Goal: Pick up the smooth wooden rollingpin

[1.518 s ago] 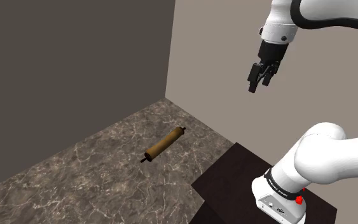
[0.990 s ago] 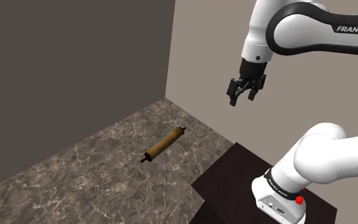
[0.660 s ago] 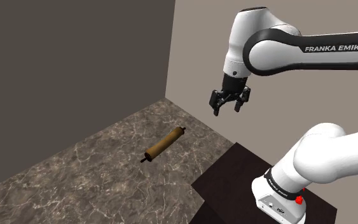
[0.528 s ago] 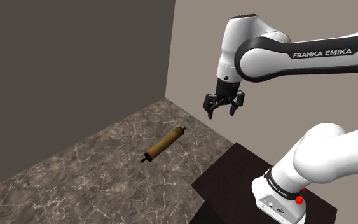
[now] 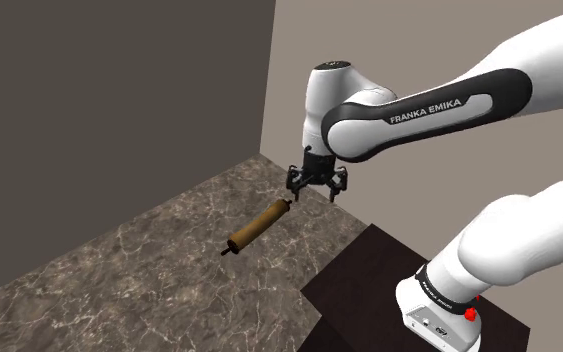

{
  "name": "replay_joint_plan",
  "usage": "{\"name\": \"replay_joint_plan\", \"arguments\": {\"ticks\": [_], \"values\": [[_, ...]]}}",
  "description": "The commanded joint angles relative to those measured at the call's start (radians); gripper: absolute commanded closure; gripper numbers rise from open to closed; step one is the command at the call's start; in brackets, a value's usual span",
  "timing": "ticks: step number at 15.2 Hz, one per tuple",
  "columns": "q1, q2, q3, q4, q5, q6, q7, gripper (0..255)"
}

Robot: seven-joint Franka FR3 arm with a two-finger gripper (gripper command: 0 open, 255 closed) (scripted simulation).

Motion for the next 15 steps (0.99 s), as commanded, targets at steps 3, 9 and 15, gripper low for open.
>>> {"name": "replay_joint_plan", "arguments": {"ticks": [3, 9, 15], "values": [[-0.046, 0.198, 0.074, 0.073, -0.074, 0.120, 0.216, 0], [-0.053, 0.496, 0.081, 0.212, -0.277, 0.235, 0.559, 0], [0.008, 0.694, 0.007, 0.336, -0.403, 0.283, 0.765, 0]]}}
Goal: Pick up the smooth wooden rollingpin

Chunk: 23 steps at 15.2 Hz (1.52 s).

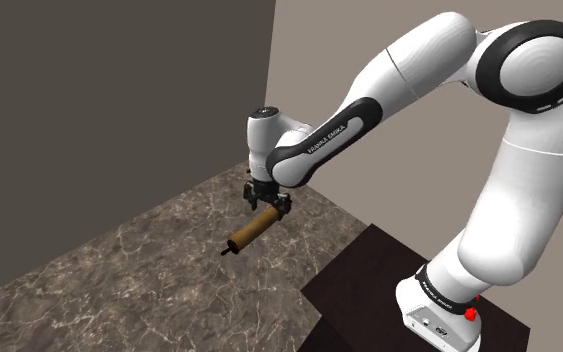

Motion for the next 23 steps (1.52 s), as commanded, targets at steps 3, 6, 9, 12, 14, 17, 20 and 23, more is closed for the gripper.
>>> {"name": "replay_joint_plan", "arguments": {"ticks": [3, 6, 9, 12, 14, 17, 20, 23], "values": [[0.017, 0.059, -0.025, 0.015, -0.039, 0.038, 0.033, 0], [0.031, 0.103, -0.044, 0.019, -0.069, 0.074, 0.053, 0], [0.030, 0.101, -0.044, 0.018, -0.068, 0.074, 0.051, 255], [0.031, 0.101, -0.044, 0.018, -0.068, 0.074, 0.052, 255], [0.031, 0.101, -0.044, 0.017, -0.068, 0.074, 0.052, 255], [0.030, 0.100, -0.044, 0.016, -0.067, 0.074, 0.052, 255], [0.023, 0.078, -0.034, 0.016, -0.052, 0.054, 0.042, 255], [0.012, 0.042, -0.018, 0.014, -0.028, 0.024, 0.025, 255]]}}
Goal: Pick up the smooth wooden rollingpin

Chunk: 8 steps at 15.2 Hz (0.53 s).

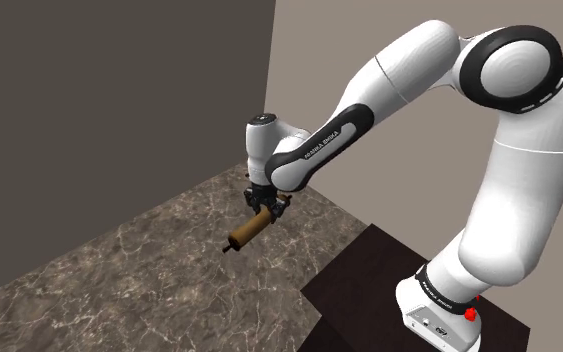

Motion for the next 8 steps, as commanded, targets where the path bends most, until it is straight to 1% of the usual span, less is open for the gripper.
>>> {"name": "replay_joint_plan", "arguments": {"ticks": [1, 8], "values": [[-0.006, -0.027, 0.012, -0.005, 0.018, -0.020, -0.008, 255], [-0.027, -0.107, 0.041, 0.000, 0.074, -0.095, -0.046, 255]]}}
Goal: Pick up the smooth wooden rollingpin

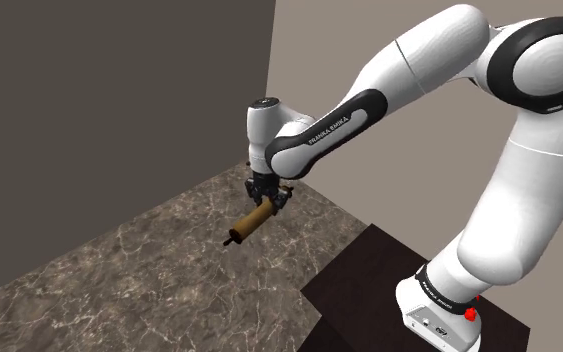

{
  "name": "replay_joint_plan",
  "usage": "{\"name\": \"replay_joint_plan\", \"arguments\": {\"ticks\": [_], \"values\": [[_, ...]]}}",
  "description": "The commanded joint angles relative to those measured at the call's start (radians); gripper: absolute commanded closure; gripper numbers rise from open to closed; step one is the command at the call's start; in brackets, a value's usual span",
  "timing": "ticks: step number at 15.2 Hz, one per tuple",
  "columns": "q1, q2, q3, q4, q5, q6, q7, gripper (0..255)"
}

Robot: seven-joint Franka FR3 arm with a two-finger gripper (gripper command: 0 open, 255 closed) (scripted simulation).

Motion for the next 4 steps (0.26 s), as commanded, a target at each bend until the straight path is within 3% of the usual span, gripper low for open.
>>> {"name": "replay_joint_plan", "arguments": {"ticks": [1, 4], "values": [[-0.004, -0.022, 0.007, 0.003, 0.015, -0.022, -0.009, 255], [-0.007, -0.034, 0.011, 0.006, 0.024, -0.035, -0.015, 255]]}}
